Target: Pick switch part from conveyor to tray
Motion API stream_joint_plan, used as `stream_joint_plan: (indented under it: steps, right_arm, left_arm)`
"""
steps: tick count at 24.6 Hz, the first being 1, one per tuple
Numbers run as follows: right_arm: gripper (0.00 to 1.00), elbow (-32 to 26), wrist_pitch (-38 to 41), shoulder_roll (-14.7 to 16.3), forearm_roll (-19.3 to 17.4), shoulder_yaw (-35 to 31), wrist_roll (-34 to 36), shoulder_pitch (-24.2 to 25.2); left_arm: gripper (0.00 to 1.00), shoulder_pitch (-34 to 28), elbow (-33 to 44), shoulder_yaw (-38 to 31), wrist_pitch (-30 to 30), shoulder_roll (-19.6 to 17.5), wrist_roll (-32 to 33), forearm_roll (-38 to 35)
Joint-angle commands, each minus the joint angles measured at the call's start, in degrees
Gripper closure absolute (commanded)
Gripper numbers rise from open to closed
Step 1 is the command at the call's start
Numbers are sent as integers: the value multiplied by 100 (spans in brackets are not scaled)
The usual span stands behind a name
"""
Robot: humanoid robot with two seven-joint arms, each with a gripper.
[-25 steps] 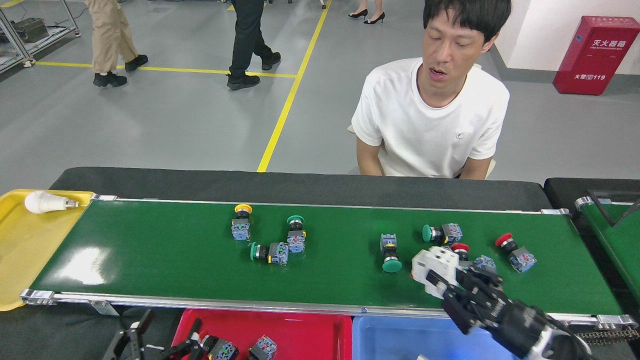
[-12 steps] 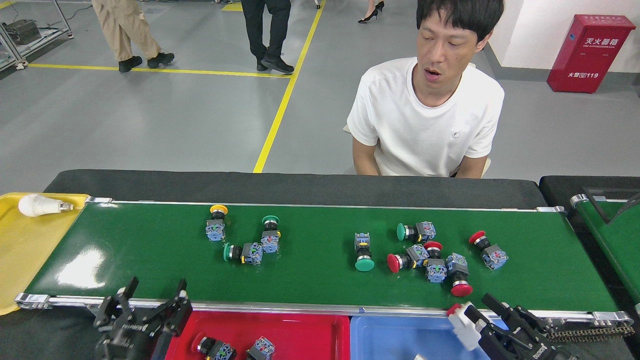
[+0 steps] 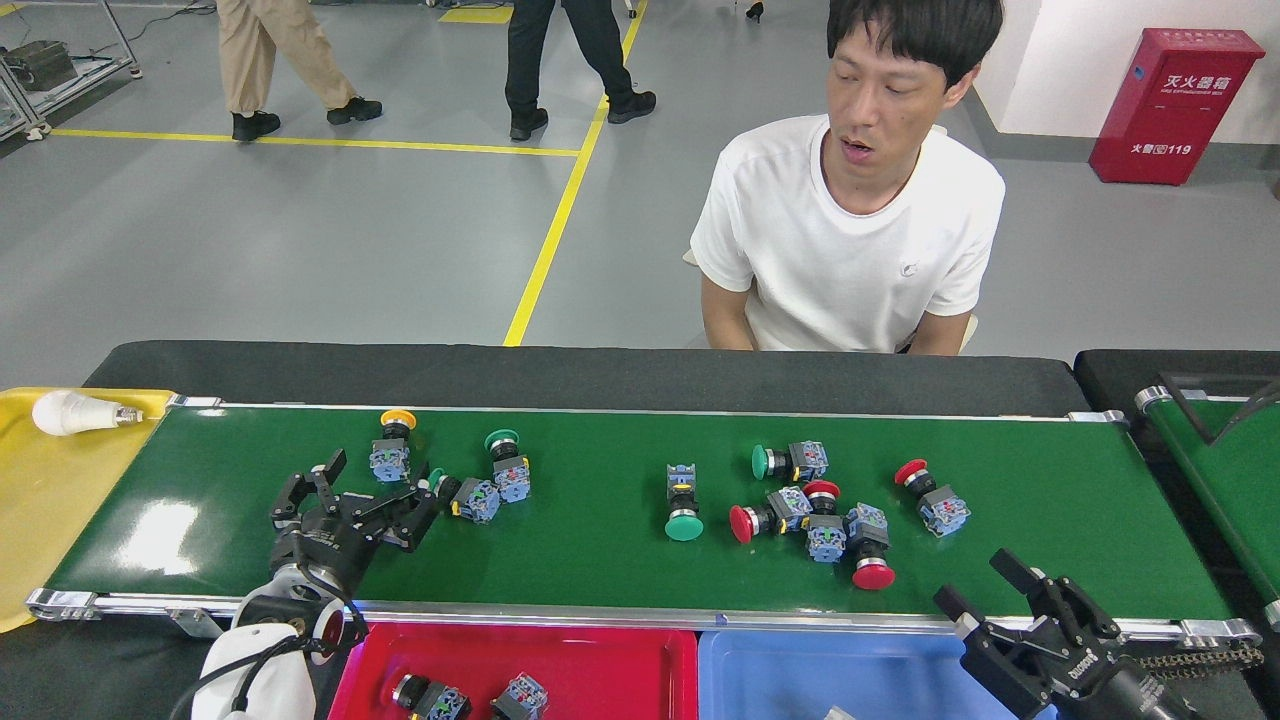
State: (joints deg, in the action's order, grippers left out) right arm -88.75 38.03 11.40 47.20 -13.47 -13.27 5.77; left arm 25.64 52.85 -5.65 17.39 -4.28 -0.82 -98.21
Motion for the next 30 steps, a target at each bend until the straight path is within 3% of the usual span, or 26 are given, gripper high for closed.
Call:
stream_joint_plan:
  steps: [1, 6, 10, 13, 18, 24, 25, 28, 29, 30]
  right_arm:
    - [7, -72, -956, -33, 167, -24, 17, -94]
    - [8, -63, -2063, -490, 958, -33, 167, -94]
    - [8, -72, -2511, -744, 1740, -24, 1203, -85]
    - [8, -230, -2907, -1035, 2312, -24, 1714, -68]
    - [7, -617, -2450, -938, 2347, 230, 1731, 600]
    - [7, -617, -2028, -815, 2364, 239, 1714, 565]
    - [8, -617, -2037, -815, 2382, 248, 1679, 477]
    - [8, -555, -2063, -859, 2522, 599, 1205, 73]
    - [8, -529, -2081, -859, 2549, 731, 1090, -41]
    - [8, -432, -2160, -876, 2558, 951, 949, -217]
  left_arm:
    - [0, 293, -258, 73, -25, -47, -32, -23]
    - [10, 1119, -1682, 231, -271, -258, -287, -23]
    - [12, 1488, -2455, 267, -578, -372, -533, 21]
    - [12, 1497, -2455, 258, -1027, -399, -612, 39]
    - [12, 1497, -2482, 223, -1581, -583, -621, 144]
    - [14, 1488, -2596, 249, -1545, -733, -656, 338]
    - [18, 1488, -2614, 267, -1493, -741, -674, 346]
    - [53, 1488, -2666, 302, -843, -750, -718, 320]
    - [57, 1488, -2693, 302, -772, -750, -718, 311]
    - [69, 1488, -2754, 302, -728, -750, -718, 294]
